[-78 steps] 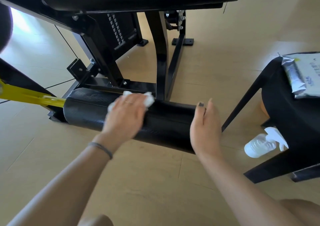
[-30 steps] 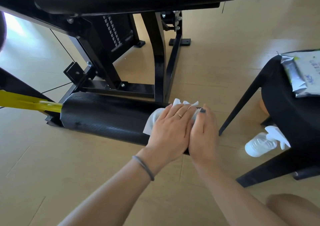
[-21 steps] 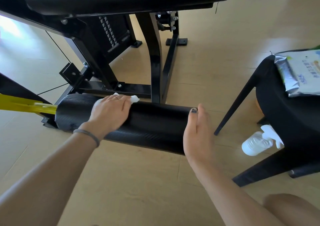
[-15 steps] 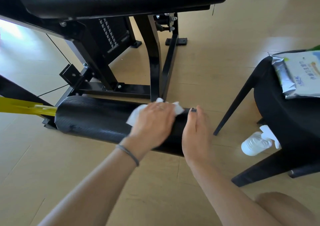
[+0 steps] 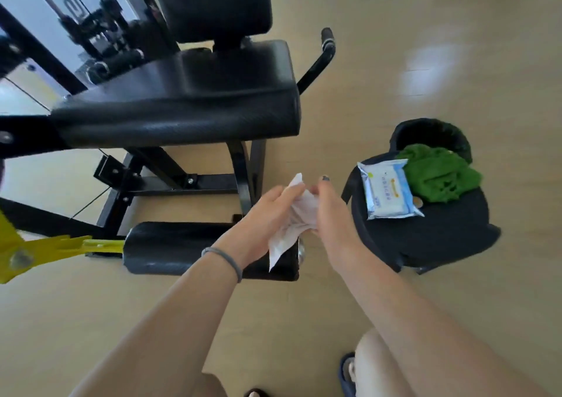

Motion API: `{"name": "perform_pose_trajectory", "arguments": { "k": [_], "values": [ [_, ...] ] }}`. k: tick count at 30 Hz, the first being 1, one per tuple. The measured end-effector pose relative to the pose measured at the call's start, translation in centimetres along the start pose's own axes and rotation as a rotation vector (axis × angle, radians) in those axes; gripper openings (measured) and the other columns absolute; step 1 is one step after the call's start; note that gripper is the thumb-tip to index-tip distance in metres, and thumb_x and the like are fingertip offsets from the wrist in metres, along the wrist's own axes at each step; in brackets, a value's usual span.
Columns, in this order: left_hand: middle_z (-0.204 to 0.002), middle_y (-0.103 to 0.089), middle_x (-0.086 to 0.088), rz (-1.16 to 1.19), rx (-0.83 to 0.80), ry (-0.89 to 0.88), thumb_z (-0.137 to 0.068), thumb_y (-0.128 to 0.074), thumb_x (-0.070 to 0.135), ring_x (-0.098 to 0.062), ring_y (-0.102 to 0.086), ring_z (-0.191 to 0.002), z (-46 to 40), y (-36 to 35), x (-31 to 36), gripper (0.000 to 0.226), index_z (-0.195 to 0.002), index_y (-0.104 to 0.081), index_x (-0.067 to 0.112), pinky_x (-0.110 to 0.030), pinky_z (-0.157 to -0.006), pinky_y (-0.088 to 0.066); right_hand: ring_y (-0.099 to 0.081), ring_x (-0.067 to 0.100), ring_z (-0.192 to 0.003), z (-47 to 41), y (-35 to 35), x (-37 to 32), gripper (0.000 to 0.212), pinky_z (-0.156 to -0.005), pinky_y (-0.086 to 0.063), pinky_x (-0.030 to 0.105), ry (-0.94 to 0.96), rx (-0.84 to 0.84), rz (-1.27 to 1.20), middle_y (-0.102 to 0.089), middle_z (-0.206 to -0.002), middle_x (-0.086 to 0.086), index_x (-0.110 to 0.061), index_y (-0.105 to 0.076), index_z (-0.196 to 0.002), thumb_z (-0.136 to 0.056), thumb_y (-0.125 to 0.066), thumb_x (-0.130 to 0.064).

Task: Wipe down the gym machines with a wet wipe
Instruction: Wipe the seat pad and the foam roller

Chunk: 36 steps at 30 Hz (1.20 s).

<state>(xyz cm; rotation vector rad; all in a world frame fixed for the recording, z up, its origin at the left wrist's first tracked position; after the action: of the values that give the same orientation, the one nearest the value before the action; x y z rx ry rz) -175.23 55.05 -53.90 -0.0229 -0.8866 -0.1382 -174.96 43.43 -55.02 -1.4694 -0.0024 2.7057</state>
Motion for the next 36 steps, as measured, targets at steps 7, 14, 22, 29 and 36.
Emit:
{"name": "perform_pose_trajectory", "arguments": {
  "k": [7,14,22,29,36],
  "values": [
    [-0.111,-0.064,-0.020,0.013,-0.127,0.119,-0.091,-0.058,0.007,-0.027,-0.070,-0.074,12.1,-6.6,11.6,0.030,-0.120,-0.051,0.012,-0.030,-0.057,-0.055,-0.064,0.025,-0.096,9.2,5.9,-11.2,0.042,-0.093,-0.054,0.046,-0.082,0.176,0.092,-0.067,-0.099,0.004,-0.015,-0.066,-0.100,-0.103,-0.038,-0.048],
    [-0.095,-0.061,-0.002,-0.424,-0.100,0.059,-0.094,-0.053,0.025,-0.021,-0.056,-0.083,20.9,-8.8,23.0,0.019,-0.107,-0.060,0.013,-0.029,-0.065,-0.042,-0.059,0.028,-0.076,17.7,11.4,-22.6,0.058,-0.076,-0.050,0.042,-0.081,0.249,0.159,-0.059,-0.074,0.010,0.000,-0.063,-0.084,-0.099,-0.048,-0.054],
    [-0.109,-0.076,-0.004,-0.364,-0.243,0.043,-0.096,-0.056,0.024,-0.022,-0.073,-0.101,27.5,-10.3,28.3,0.027,-0.117,-0.070,0.016,-0.042,-0.093,-0.058,-0.072,0.036,-0.096,25.8,13.0,-27.6,0.095,-0.078,-0.053,0.040,-0.216,0.072,0.014,-0.067,-0.118,0.026,0.006,-0.061,-0.120,-0.073,-0.059,-0.077],
    [-0.111,-0.075,-0.005,-0.430,-0.283,0.015,-0.100,-0.053,0.027,-0.024,-0.073,-0.101,30.9,-14.3,31.3,0.029,-0.121,-0.069,0.014,-0.044,-0.096,-0.057,-0.075,0.025,-0.091,31.3,17.9,-28.5,0.064,-0.054,-0.054,0.026,-0.209,0.097,-0.191,-0.074,-0.113,0.011,-0.007,-0.057,-0.130,-0.086,-0.074,-0.050],
    [-0.124,-0.060,-0.011,-0.484,-0.150,-0.030,-0.098,-0.055,0.018,-0.028,-0.065,-0.109,31.4,-18.1,34.8,0.032,-0.129,-0.052,0.010,-0.046,-0.094,-0.058,-0.067,0.021,-0.099,33.2,23.2,-31.7,0.066,-0.075,-0.061,0.035,-0.099,0.173,-0.305,-0.060,-0.118,0.005,-0.018,-0.039,-0.142,-0.089,-0.077,-0.020]
  ]
}}
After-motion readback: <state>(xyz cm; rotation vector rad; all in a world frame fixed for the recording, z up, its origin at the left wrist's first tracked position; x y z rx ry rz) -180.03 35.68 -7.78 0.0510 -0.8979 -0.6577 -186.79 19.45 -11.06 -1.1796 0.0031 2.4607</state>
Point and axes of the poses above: each hand's wrist, its own z-axis away from the middle knuckle, its own y-axis out of the back of the hand, x = y × z, the point moved 9 cm from there along -z, towards the middle knuckle
